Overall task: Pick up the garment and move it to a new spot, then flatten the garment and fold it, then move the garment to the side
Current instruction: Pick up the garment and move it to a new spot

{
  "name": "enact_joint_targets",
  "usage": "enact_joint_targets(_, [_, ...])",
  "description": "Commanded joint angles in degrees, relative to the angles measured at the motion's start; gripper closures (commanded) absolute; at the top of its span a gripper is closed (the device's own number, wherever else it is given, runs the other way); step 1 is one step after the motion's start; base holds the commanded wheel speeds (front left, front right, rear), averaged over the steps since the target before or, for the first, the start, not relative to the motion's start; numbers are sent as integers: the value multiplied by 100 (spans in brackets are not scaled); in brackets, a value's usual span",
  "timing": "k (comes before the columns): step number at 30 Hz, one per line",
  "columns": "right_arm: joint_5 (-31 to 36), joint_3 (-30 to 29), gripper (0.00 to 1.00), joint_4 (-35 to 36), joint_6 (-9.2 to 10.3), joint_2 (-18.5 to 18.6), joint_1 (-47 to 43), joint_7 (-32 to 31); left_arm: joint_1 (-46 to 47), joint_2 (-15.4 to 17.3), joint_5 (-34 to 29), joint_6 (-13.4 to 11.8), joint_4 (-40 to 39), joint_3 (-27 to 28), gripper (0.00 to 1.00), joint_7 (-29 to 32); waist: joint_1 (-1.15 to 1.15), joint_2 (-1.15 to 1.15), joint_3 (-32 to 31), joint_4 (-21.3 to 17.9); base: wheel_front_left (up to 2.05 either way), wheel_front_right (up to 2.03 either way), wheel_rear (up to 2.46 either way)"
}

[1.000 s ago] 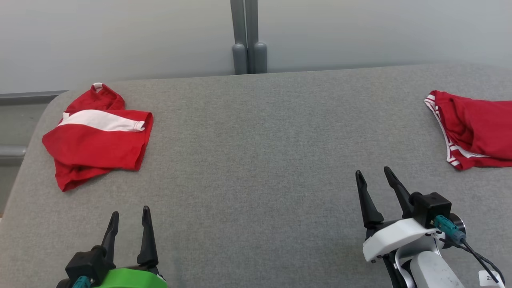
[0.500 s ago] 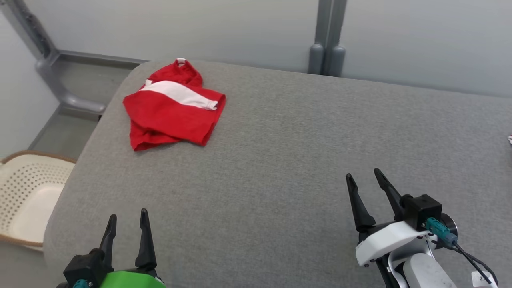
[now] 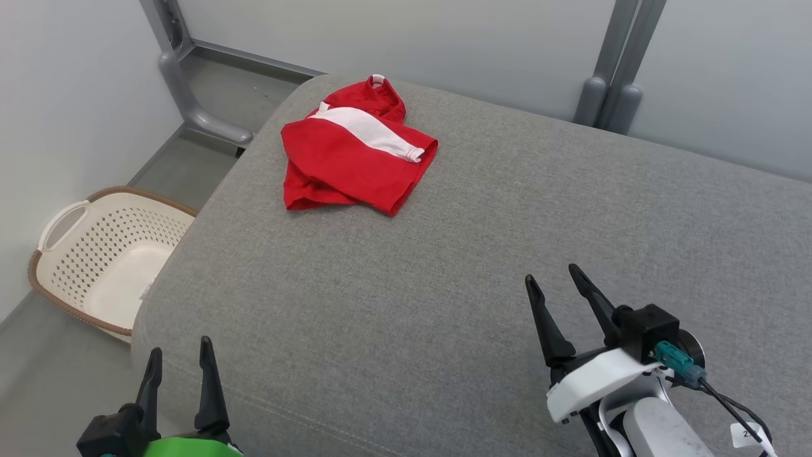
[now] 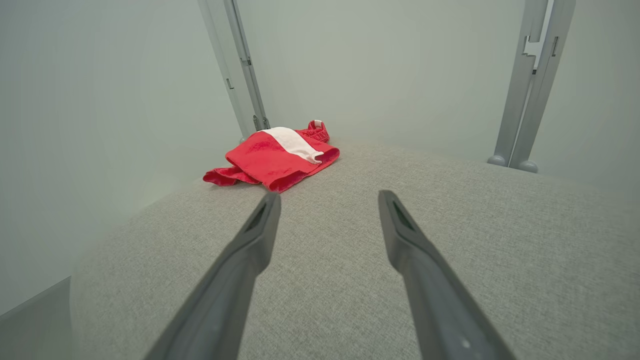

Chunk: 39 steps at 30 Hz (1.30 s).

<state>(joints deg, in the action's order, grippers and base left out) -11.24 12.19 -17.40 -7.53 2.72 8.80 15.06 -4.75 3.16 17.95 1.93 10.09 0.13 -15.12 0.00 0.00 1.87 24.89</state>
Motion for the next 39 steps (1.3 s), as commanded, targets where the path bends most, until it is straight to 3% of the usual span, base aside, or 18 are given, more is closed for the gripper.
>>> enact_joint_targets(1, [23, -8, 0, -1, 8, 29, 65, 15, -3, 36, 11, -30, -35, 49, 0, -3, 0, 0, 103, -130, 0, 0, 0])
enact_joint_targets(10, [356, -161, 0, 206, 8, 27, 329, 14, 742, 436, -104, 69, -215, 118, 0, 160, 0, 0, 546, -613, 0, 0, 0])
enact_joint_targets(18, [558, -96, 0, 357, 8, 28, 725, 15, 2334, 1400, -161, 357, -223, 96, 0, 946, 0, 0, 1226, -1221, 0, 0, 0])
enact_joint_targets(25, [748, -48, 0, 507, 8, 25, 1117, 5, 3795, 2145, 295, 510, 605, 89, 0, 1758, 0, 0, 2044, -1849, 0, 0, 0])
enact_joint_targets(32, [904, -135, 0, 716, 8, 20, 1311, -16, 4686, 2415, 947, 547, 1609, 251, 0, 2336, 0, 0, 2767, -2287, 0, 0, 0])
enact_joint_targets(39, [1048, -305, 0, 868, 8, 19, 1323, -11, 4922, 2519, 1021, 508, 2491, 156, 0, 2609, 0, 0, 3153, -2461, 0, 0, 0])
